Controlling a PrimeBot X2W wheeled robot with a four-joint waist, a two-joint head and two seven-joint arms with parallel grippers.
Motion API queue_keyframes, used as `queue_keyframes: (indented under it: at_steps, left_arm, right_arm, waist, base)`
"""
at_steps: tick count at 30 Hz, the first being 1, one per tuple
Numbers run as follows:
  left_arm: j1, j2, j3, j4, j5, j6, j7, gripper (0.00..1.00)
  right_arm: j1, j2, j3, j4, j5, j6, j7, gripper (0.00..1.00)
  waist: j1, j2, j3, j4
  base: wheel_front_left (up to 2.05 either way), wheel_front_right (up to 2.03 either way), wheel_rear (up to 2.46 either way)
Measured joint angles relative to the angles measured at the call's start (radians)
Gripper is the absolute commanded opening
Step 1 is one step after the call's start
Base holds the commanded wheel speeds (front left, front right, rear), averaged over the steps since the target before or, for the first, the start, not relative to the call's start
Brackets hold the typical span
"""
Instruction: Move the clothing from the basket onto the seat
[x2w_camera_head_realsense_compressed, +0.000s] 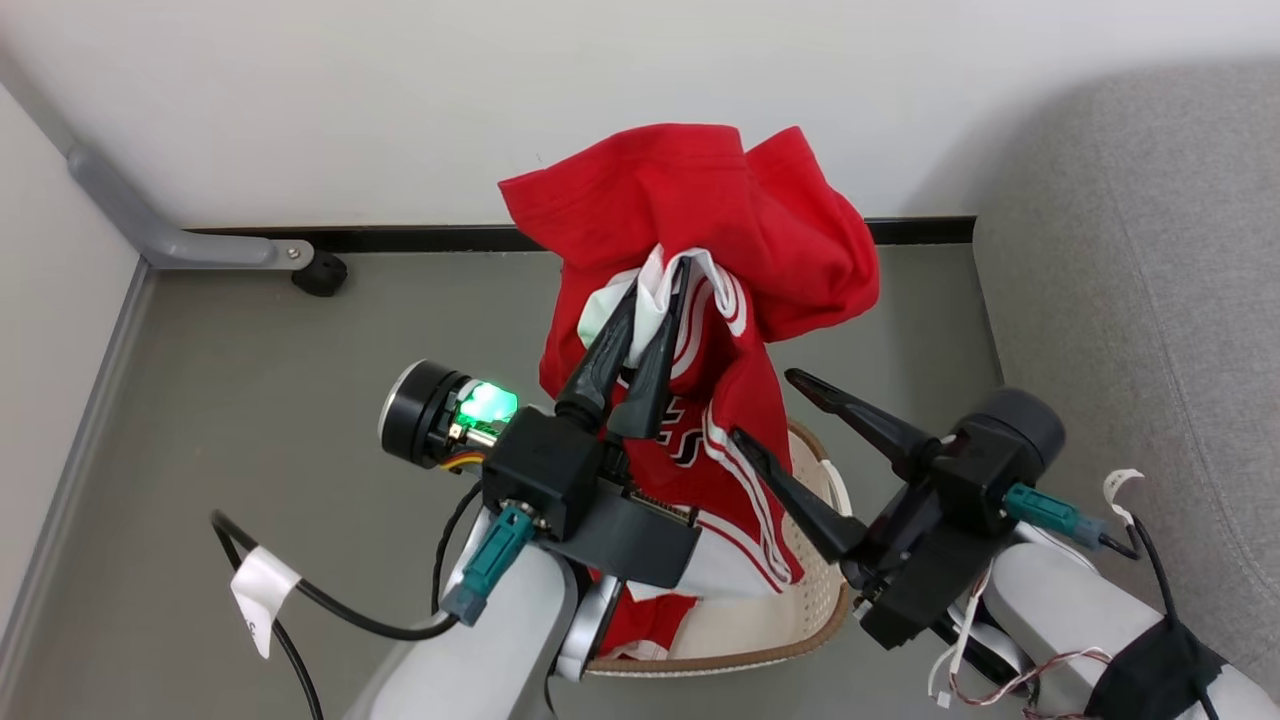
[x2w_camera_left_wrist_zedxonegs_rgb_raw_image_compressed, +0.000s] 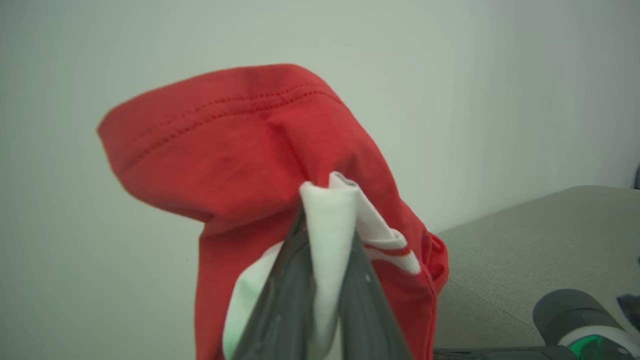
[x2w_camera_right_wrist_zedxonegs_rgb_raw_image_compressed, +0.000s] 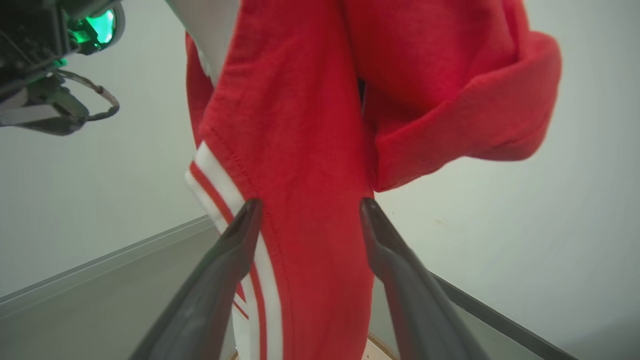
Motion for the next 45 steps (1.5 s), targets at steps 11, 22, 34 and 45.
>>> queue_keyframes:
  at_steps: [11,22,34,45]
  left_arm:
    - [-0.008,0.0,-0.037,0.0,-0.028,0.0,0.0,0.0]
    - [-0.008,0.001,-0.035,0.011,-0.034,0.0,0.0,0.0]
    - [-0.012,0.001,-0.054,0.0,-0.051,0.0,0.0,0.0]
    - [-0.012,0.001,-0.08,-0.028,-0.053,0.0,0.0,0.0]
  right_arm:
    - [-0.061,0.034,0.066,0.058,0.001,0.0,0.0,1.0]
    - [-0.073,0.047,0.133,0.057,0.021,0.0,0.0,1.0]
    - [-0.078,0.087,0.114,0.128,0.02,0.0,0.0,1.0]
    - [-0.122,0.104,0.032,0.194,0.02,-0.005,0.0,1.0]
  waist:
    - [0.0,0.0001,0.006,0.037]
    - [0.0,0.0001,0.003,0.04]
    - [0.0,0.0,-0.003,0.033]
    - [0.0,0.0,0.008,0.04]
  base:
    - [0.0,0.0,0.0]
    - [0.0,0.0,0.0]
    - [0.0,0.0,0.0]
    - [0.0,0.0,0.0]
